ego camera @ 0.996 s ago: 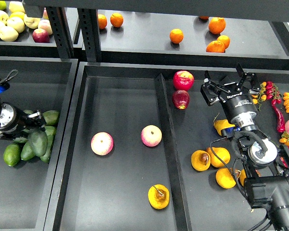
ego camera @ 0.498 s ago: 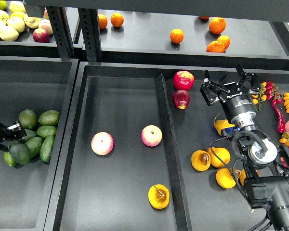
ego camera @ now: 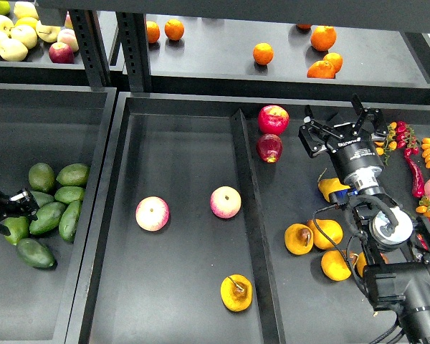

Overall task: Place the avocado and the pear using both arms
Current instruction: 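Swing the right gripper over and down toward the yellow pear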

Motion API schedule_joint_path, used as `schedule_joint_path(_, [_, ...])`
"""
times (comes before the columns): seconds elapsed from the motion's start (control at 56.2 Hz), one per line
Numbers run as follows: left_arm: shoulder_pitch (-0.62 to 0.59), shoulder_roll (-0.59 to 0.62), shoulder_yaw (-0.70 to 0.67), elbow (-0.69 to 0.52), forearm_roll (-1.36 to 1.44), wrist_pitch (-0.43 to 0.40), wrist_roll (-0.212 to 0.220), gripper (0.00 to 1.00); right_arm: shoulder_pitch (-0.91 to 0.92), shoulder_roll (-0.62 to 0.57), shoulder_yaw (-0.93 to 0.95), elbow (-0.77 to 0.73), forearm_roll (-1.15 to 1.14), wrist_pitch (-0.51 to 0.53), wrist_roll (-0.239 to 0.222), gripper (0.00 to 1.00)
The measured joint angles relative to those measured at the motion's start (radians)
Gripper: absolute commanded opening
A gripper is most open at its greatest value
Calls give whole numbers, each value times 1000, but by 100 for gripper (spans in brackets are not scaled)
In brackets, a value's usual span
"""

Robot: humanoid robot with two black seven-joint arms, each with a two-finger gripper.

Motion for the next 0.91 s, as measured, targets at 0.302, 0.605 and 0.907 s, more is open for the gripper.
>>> schedule_joint_path(0.302, [4,-20,-8,11,-10,0,0,100,24,0,-31,-23,-5,-2,2,100])
schedule_joint_path(0.605, [5,-44,-25,12,-11,0,0,100,118,-38,-162,-22,-4,-63,2,100])
schedule_joint_path(0.907, [5,-76,-49,13,-10,0,0,100,284,-298,-721,38,-1,4,-65,100])
